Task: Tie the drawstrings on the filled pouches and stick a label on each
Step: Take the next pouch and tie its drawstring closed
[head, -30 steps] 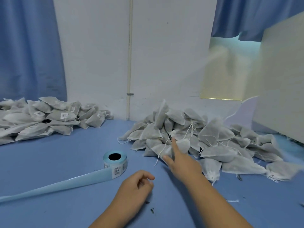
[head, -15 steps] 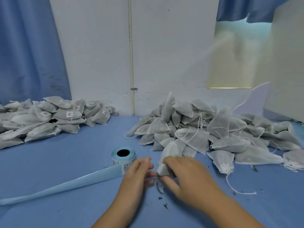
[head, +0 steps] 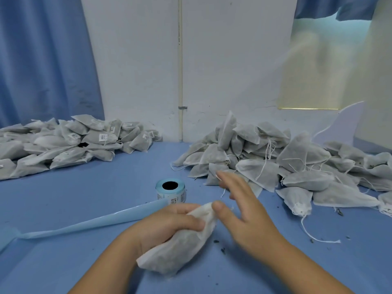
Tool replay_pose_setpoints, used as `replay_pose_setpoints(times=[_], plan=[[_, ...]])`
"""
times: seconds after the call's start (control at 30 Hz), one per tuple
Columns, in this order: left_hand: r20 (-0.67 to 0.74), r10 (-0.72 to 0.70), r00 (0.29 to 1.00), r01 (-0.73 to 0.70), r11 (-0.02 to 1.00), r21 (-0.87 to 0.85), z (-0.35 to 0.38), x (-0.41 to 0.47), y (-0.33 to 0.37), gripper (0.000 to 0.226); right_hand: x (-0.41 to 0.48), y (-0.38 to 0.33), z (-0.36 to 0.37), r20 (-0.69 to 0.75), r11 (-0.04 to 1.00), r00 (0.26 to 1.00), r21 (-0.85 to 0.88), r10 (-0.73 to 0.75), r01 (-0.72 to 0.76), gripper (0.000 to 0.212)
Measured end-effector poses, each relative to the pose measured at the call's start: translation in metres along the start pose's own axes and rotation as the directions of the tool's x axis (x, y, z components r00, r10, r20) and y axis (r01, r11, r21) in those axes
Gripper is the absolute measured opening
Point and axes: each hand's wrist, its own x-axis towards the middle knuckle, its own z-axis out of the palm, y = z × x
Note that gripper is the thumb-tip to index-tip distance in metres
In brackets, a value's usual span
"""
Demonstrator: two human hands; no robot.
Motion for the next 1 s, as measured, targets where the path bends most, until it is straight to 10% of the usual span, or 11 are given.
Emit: replay_pose_setpoints(times=[0.17,0.63,1.0], plan=[[0.089,0.047,0.995,-0.045,0.999,-0.029,0.005,-0.006,0.001,0.019,-0.005,0.005,0.001,0.421,0.853,0.881,0.358,0.217,-0.381,0.026],[0.313,-0.116,0.943,0.074,0.987,0.143,0.018,-0.013,0.009,0.039,0.001,0.003,-0.004,0.235,0.861,0.93,0.365,0.282,-0.353,0.024],[0.221,0.053,0.974,0.036,0.924,-0.381,0.025,-0.009,0.023,0.023,-0.002,0.004,0.007,0.059,0.979,0.985,0.109,0.164,-0.17,0.035]])
